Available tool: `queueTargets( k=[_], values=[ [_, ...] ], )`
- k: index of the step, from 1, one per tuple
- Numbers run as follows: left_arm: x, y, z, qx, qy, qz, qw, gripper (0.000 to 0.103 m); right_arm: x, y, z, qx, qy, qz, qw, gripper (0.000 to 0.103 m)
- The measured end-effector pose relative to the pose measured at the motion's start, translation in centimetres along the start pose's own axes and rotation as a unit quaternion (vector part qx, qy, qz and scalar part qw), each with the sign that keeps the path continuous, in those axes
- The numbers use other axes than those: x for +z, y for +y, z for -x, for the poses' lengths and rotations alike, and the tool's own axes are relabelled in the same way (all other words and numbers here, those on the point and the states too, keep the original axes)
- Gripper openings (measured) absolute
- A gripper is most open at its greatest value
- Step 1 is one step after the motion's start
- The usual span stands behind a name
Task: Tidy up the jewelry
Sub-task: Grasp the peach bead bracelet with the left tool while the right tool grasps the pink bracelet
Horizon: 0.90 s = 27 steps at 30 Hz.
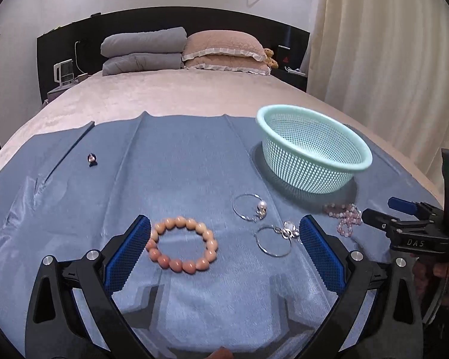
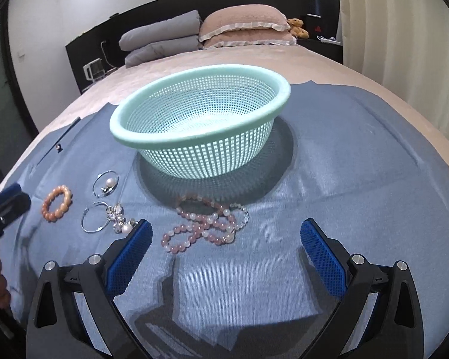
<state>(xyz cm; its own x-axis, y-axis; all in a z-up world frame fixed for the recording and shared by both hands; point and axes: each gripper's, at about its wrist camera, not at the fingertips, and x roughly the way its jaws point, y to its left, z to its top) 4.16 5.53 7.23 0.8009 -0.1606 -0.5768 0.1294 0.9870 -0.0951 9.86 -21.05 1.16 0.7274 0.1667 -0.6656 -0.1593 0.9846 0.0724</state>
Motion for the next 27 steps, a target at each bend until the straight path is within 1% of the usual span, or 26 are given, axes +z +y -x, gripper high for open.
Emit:
queueTargets(
  k=[3,8,12,14,18,20,24,25,26,27],
  values=[
    [0.8,0.7,-1.2,-0.008,0.016,-0.019,0.9997,0.097,0.7,0.7,-0.9,-0.006,0.006,0.031,0.999,0.095],
    [-0.4,1.8,-4.4,-0.005,0.066,-0.033,0.9973,0.097,0.8,1.5,-3.3,-0.004,0.033,0.064,0.997,0.094],
    [-1.4,2.6,-6.4,-0.005,0.093,-0.032,0.9951,0.097,0.0,1.3,-5.4,-0.001,0.058,0.063,0.996,0.094],
    [-2.1,3.1,-7.4,-0.003,0.114,-0.024,0.9932,0.097,-0.2,1.0,-5.5,0.008,0.056,0.055,0.997,0.095],
    [-2.7,2.6,-7.6,0.008,0.115,-0.038,0.9926,0.097,-0.4,0.8,-5.8,0.017,0.064,0.047,0.997,0.096],
    [-2.9,2.7,-7.6,0.006,0.115,-0.036,0.9927,0.098,-0.4,0.6,-5.9,0.021,0.067,0.044,0.997,0.096],
    [-3.2,2.4,-7.5,0.013,0.111,-0.04,0.9929,0.098,0.1,0.7,-6.0,0.013,0.066,0.051,0.996,0.095],
    [-3.1,2.4,-7.4,0.014,0.11,-0.04,0.9931,0.098,0.1,0.8,-5.9,0.013,0.065,0.05,0.997,0.087],
    [-3.1,2.4,-7.3,0.013,0.108,-0.036,0.9935,0.095,0.1,0.8,-5.5,0.012,0.059,0.051,0.997,0.077],
    [-3.1,2.5,-7.0,0.016,0.103,-0.033,0.994,0.082,0.1,0.9,-5.3,0.013,0.057,0.053,0.997,0.053]
  ],
)
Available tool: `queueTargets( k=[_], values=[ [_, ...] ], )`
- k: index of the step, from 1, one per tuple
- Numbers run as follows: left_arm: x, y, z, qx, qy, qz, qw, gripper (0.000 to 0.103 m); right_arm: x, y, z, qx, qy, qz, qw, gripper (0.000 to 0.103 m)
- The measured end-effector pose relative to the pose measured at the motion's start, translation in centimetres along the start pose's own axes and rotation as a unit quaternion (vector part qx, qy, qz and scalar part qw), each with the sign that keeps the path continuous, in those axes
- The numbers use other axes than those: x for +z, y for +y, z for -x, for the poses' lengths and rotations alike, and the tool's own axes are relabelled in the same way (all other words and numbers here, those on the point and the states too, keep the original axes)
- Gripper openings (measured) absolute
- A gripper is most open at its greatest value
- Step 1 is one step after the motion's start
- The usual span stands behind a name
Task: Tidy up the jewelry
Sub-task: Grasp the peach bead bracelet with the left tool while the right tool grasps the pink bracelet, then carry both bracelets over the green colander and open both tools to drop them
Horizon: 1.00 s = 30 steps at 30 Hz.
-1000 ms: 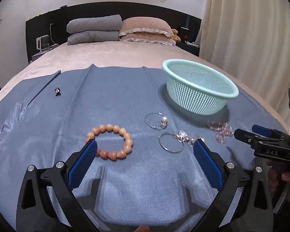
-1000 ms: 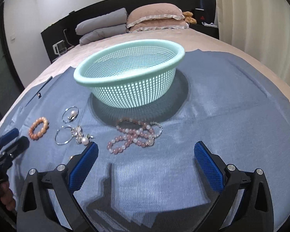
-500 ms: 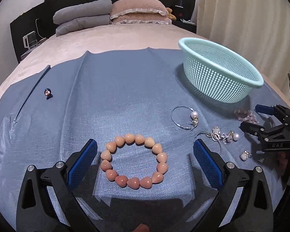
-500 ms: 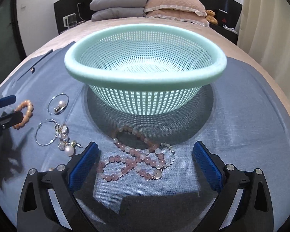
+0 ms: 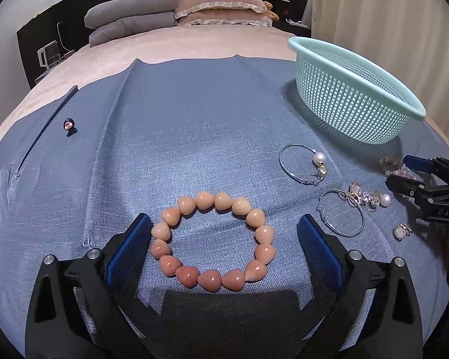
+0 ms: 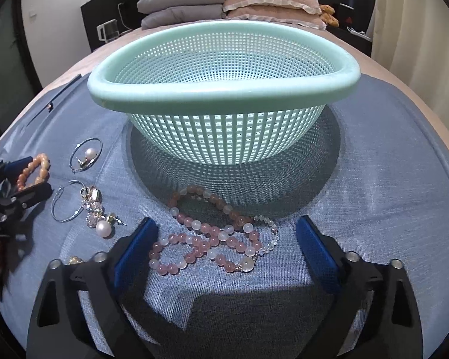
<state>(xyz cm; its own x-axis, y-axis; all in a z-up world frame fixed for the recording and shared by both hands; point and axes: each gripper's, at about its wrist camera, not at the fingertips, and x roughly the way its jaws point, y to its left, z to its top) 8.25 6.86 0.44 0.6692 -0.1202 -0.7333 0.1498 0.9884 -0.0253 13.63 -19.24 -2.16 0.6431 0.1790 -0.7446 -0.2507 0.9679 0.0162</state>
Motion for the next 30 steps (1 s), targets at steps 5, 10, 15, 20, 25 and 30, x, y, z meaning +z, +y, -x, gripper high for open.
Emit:
queueTargets(
  k=[5,10,15,20,25,30],
  values=[
    [0.0,0.0,0.7,-0.01,-0.003,-0.004,0.9999,0.023,-0.1,1.1,0.3,0.016,-0.003,0.025,1.0,0.012],
    [0.1,-0.3,1.4,-0.024,0.004,0.002,0.9997,0.023,0.0,0.7,1.2,0.039,0.006,0.02,0.999,0.011],
    [-0.3,-1.2,3.7,-0.032,0.007,-0.007,0.9994,0.001,-0.4,0.6,3.9,0.054,-0.006,0.008,0.998,0.009],
    [0.2,-1.9,6.6,-0.04,-0.003,-0.015,0.9991,0.0,-0.7,1.0,7.1,0.063,-0.025,0.005,0.998,0.009],
    [0.7,-2.2,9.1,-0.042,-0.015,-0.024,0.9987,0.0,-0.5,0.5,9.9,0.058,-0.047,0.001,0.997,0.008],
    [1.1,-2.1,9.8,-0.036,-0.013,-0.037,0.9986,0.004,0.9,-0.1,12.0,0.059,-0.069,-0.003,0.996,0.008]
  ],
)
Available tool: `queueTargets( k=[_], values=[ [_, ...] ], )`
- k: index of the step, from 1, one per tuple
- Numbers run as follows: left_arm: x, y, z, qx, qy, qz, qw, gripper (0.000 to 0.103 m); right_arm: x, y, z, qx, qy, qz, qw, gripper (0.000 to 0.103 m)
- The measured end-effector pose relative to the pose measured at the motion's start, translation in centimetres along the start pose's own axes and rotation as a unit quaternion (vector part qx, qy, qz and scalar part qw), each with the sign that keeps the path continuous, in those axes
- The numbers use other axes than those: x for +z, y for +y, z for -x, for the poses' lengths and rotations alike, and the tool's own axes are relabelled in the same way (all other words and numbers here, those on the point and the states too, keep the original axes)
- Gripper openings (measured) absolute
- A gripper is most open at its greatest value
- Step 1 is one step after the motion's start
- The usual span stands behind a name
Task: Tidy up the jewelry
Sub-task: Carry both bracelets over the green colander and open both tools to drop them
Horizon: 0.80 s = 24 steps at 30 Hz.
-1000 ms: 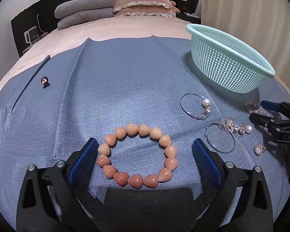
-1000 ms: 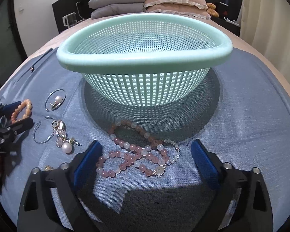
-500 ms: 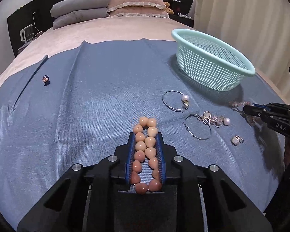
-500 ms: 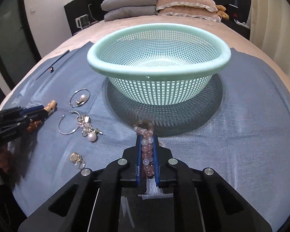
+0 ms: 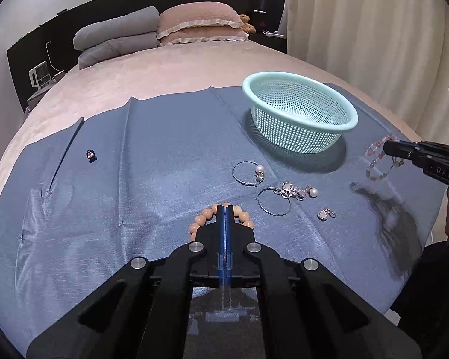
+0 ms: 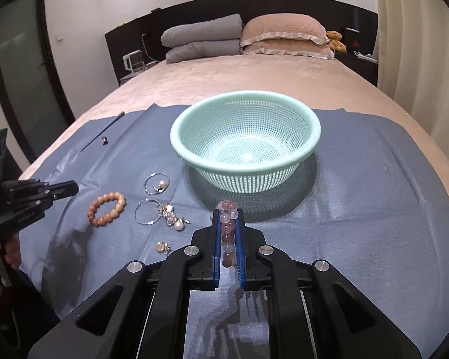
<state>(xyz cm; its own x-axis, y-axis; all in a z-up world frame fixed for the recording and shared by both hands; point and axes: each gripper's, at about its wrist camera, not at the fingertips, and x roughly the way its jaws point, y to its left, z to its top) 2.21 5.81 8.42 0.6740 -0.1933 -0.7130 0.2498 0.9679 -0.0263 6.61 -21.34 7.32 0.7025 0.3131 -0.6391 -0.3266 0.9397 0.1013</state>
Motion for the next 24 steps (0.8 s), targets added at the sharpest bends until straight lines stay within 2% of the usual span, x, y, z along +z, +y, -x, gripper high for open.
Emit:
queueTargets(
  k=[1,3,5,16,17,19,22,24],
  values=[
    [-0.1,0.1,-0.2,-0.001,0.003,-0.001,1.0,0.007,0.3,0.0,0.3,0.002,-0.004,0.0,1.0,0.008],
    [-0.3,0.5,-0.8,0.009,0.008,-0.001,0.9999,0.033,0.6,0.2,0.7,0.004,-0.009,0.003,1.0,0.008],
    [-0.5,0.9,-1.5,0.013,0.01,-0.001,0.9999,0.038,1.0,0.3,1.1,0.005,-0.015,0.006,1.0,0.008],
    [-1.4,2.6,-6.6,0.009,0.062,-0.003,0.998,0.037,2.6,2.1,3.6,0.03,-0.055,0.027,0.998,0.008],
    [-1.6,2.7,-6.8,0.005,0.062,0.0,0.9981,0.031,2.7,2.3,3.6,0.031,-0.058,0.027,0.997,0.008],
    [-1.5,3.0,-6.9,-0.007,0.06,0.004,0.9981,0.011,3.2,2.4,3.4,0.034,-0.065,0.026,0.997,0.008],
    [-1.4,3.1,-6.9,-0.018,0.065,0.012,0.9976,0.012,4.2,2.1,2.6,0.034,-0.074,0.021,0.996,0.008],
    [-1.2,3.4,-6.7,-0.041,0.069,0.032,0.9962,0.012,4.9,1.8,2.0,0.036,-0.08,0.015,0.996,0.008]
  ],
)
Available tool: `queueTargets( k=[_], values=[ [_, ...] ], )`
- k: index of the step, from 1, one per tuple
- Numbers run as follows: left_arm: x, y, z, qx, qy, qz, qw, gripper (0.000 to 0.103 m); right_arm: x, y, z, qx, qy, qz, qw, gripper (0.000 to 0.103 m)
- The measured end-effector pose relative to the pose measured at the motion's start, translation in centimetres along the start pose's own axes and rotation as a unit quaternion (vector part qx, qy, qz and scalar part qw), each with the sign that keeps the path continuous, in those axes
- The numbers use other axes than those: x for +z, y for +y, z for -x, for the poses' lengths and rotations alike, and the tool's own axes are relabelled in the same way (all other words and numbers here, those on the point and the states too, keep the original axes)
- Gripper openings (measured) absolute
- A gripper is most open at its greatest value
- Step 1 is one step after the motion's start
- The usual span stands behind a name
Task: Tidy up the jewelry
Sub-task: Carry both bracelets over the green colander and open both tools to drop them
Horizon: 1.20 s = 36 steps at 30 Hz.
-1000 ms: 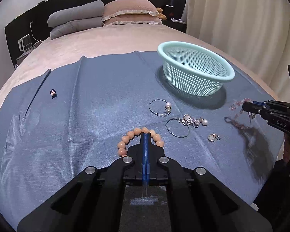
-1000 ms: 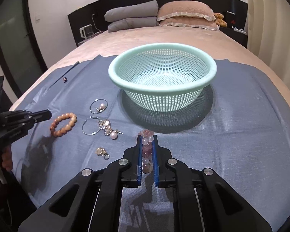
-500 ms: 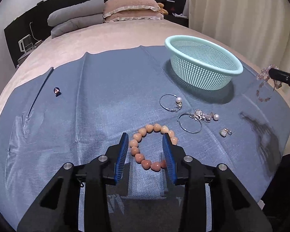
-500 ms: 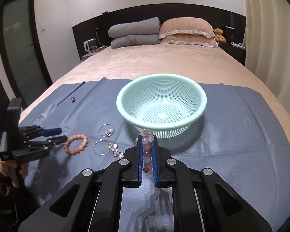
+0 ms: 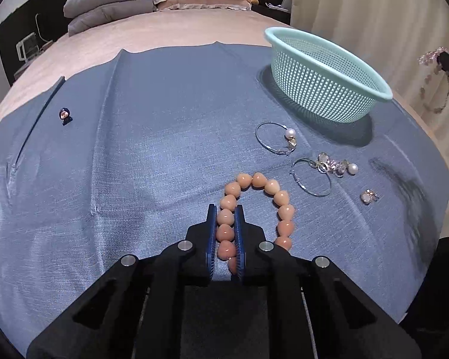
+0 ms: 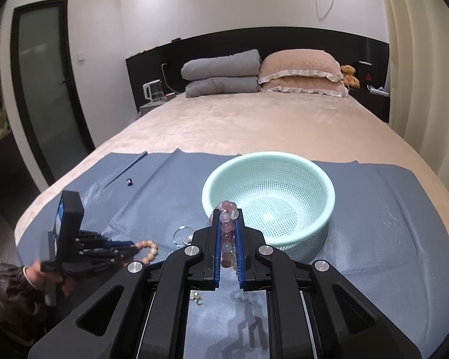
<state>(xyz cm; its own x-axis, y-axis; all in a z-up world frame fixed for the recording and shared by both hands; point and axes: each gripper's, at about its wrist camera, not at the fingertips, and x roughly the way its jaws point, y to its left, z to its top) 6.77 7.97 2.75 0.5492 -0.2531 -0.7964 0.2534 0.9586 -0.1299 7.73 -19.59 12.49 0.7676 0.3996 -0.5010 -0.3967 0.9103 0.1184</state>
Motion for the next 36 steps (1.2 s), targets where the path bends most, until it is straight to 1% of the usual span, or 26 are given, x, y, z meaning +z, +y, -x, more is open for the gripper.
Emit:
queueTargets(
  k=[1,6,12,17,20,22,25,34,36],
  values=[
    [0.3,0.1,0.3,-0.015,-0.001,0.011,0.9998,0.012,0.2,-0.2,-0.3,-0.001,-0.003,-0.002,1.0,0.008],
    [2.6,-0.9,3.0,-0.036,-0.033,0.016,0.9987,0.012,1.8,-1.6,-2.0,-0.01,-0.017,-0.02,1.0,0.008],
    [7.0,-3.1,6.2,-0.045,-0.079,-0.008,0.9958,0.012,3.3,-3.1,-3.6,-0.023,-0.027,-0.043,0.998,0.008],
    [11.0,-4.9,7.7,-0.061,-0.107,-0.03,0.9919,0.012,2.4,-4.8,-5.5,-0.027,-0.009,-0.069,0.997,0.008],
    [13.1,-6.2,7.3,-0.065,-0.114,-0.045,0.9904,0.012,1.8,-5.3,-6.7,-0.036,0.009,-0.075,0.996,0.008],
    [14.4,-7.0,6.7,-0.079,-0.117,-0.05,0.9887,0.012,1.4,-5.6,-7.2,-0.037,0.019,-0.078,0.996,0.008],
    [16.0,-8.4,5.4,-0.081,-0.118,-0.061,0.9879,0.012,1.0,-5.9,-7.9,-0.039,0.03,-0.085,0.995,0.008],
    [18.8,-10.9,1.1,-0.109,-0.104,-0.074,0.9858,0.012,0.1,-7.0,-9.1,-0.045,0.051,-0.094,0.993,0.008],
    [19.2,-11.3,0.4,-0.102,-0.097,-0.077,0.987,0.012,-0.1,-7.2,-9.3,-0.045,0.056,-0.096,0.993,0.008]
  ],
)
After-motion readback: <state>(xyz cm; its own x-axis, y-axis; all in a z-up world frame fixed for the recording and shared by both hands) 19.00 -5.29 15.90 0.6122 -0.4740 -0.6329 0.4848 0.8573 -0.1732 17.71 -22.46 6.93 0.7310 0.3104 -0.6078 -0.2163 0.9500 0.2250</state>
